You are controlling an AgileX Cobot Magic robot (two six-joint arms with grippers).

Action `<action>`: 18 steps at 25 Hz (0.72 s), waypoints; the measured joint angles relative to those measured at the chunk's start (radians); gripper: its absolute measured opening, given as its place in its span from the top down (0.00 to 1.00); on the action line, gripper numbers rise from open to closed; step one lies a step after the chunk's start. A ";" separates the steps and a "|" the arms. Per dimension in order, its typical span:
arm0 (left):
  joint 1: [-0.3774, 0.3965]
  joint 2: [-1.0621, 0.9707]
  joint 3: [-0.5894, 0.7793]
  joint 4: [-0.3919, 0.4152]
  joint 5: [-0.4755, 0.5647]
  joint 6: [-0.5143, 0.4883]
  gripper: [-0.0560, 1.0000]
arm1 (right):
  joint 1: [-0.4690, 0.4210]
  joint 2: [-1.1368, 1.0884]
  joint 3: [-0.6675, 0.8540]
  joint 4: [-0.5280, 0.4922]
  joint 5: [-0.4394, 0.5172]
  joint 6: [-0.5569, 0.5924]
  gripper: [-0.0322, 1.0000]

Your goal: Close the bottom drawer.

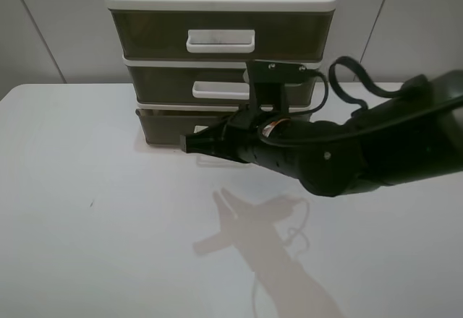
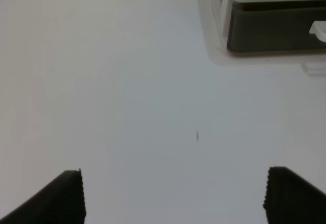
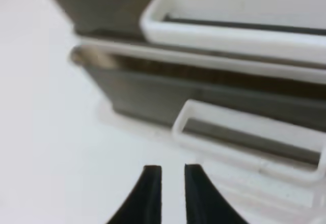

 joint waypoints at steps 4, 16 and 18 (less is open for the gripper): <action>0.000 0.000 0.000 0.000 0.000 0.000 0.27 | -0.023 -0.101 0.084 -0.063 0.049 0.000 0.82; 0.000 0.000 0.000 0.000 0.000 0.000 0.27 | -0.405 -0.597 0.222 -0.082 0.461 0.000 0.18; 0.000 0.000 0.000 0.000 0.000 0.000 0.27 | -0.501 -0.706 0.222 -0.101 0.614 0.000 0.17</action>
